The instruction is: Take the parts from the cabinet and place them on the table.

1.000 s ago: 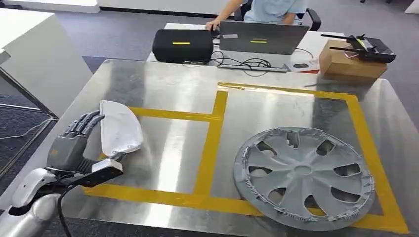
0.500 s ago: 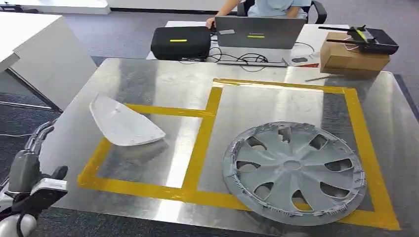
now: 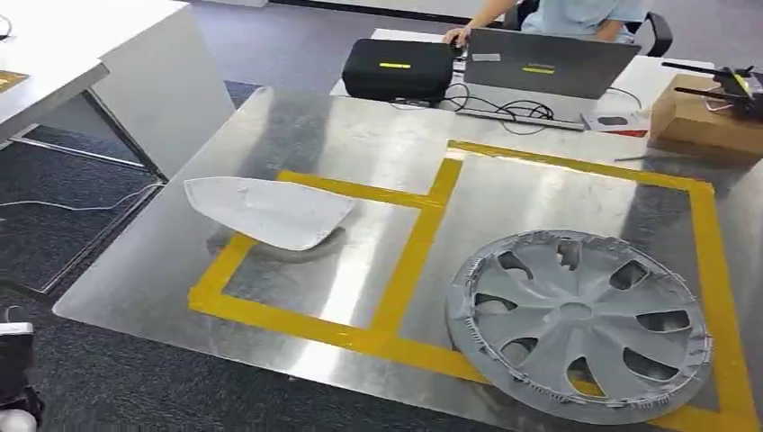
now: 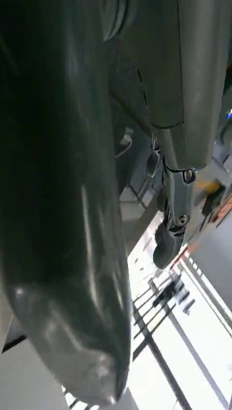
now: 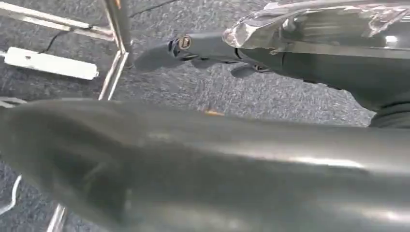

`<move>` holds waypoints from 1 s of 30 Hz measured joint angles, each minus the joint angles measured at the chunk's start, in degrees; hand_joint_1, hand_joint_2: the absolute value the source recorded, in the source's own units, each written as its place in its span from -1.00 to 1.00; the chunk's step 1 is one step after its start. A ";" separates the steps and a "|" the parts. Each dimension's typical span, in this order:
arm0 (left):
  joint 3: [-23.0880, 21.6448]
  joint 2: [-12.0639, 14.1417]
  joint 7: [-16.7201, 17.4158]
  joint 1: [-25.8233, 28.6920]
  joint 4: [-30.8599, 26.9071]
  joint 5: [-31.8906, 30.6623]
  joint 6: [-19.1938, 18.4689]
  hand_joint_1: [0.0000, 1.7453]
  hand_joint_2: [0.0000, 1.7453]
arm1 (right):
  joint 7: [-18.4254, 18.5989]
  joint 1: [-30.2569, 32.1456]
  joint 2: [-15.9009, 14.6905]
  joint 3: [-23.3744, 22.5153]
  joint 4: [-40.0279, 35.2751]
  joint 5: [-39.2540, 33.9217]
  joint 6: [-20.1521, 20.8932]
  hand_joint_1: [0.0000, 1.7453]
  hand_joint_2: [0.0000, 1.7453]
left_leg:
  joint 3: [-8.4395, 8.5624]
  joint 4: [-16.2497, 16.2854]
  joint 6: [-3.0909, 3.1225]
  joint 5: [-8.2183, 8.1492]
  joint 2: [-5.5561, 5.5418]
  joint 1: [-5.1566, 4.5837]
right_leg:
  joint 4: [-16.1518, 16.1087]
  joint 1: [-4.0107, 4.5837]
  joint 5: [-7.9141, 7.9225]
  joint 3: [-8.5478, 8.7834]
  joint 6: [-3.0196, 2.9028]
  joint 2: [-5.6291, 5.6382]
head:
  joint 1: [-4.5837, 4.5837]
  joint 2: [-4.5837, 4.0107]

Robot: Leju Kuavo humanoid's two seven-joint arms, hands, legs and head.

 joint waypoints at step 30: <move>10.05 -6.66 1.25 2.65 14.06 -10.91 -4.65 -1.00 -1.00 | 1.77 0.48 0.02 2.86 -3.19 -6.23 2.78 -1.00 -1.00 | 6.82 -0.79 -1.75 -5.40 0.79 1.13 | -11.52 -2.23 10.83 0.22 1.58 -3.34 | -0.77 0.00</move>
